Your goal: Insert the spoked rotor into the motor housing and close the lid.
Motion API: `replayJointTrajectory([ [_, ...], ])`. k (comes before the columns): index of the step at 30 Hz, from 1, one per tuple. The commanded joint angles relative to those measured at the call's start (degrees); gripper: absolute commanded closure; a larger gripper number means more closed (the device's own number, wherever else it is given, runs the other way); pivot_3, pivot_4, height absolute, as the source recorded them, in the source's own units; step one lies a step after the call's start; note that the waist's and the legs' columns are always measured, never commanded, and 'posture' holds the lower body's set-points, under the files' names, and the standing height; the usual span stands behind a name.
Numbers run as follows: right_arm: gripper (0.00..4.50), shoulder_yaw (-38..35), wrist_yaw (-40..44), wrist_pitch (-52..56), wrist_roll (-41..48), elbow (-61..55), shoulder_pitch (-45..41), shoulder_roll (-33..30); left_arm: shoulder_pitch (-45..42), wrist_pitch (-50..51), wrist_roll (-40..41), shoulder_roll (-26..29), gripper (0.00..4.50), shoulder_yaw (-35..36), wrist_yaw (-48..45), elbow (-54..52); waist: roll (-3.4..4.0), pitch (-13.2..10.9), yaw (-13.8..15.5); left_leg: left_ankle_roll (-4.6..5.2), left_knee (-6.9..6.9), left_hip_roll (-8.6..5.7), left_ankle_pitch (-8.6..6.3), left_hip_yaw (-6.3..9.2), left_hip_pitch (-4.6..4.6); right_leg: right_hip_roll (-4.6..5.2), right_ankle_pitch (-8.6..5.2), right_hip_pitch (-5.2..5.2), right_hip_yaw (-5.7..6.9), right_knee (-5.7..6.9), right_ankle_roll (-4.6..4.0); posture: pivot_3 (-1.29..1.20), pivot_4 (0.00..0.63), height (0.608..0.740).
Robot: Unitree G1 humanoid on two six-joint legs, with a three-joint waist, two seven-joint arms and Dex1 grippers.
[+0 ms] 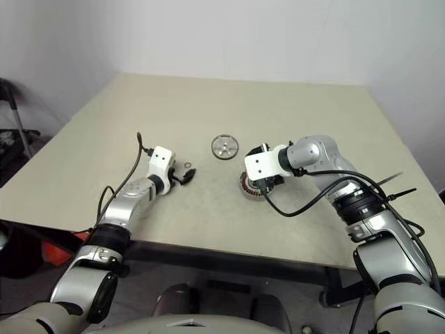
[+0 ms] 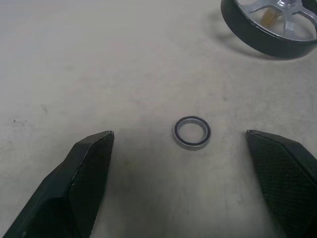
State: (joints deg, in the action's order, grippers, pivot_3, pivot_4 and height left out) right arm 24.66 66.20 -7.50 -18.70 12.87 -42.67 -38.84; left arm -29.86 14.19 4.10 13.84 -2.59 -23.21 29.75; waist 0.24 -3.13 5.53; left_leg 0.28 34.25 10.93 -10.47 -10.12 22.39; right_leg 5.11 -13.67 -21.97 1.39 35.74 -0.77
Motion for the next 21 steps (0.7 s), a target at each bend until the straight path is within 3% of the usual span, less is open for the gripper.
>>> replayJointTrajectory([
  [1, 0.53, -1.0, -0.4, -0.5, 0.3, -0.2, -1.7, 0.2, -1.2, 0.8, -1.9, 0.2, 0.0, -2.0, -1.2, 0.8, 0.0, 0.0, 0.1, 0.0, 0.0, -0.01, 0.0, 0.0, 0.0, 0.01, 0.0, 0.0, 0.0, 0.0, 0.0, 0.0, 0.0, 0.74],
  [21, 0.53, -1.2, -0.9, -1.0, 0.0, 1.1, -2.2, 1.0, -1.2, 5.6, -0.9, -2.8, 0.0, -2.5, -5.9, -0.7, 0.0, 0.0, 0.3, 0.06, 0.0, -0.09, -0.03, 0.0, 0.05, 0.11, 0.0, 0.02, 0.03, -0.06, 0.0, 0.0, 0.0, 0.74],
])
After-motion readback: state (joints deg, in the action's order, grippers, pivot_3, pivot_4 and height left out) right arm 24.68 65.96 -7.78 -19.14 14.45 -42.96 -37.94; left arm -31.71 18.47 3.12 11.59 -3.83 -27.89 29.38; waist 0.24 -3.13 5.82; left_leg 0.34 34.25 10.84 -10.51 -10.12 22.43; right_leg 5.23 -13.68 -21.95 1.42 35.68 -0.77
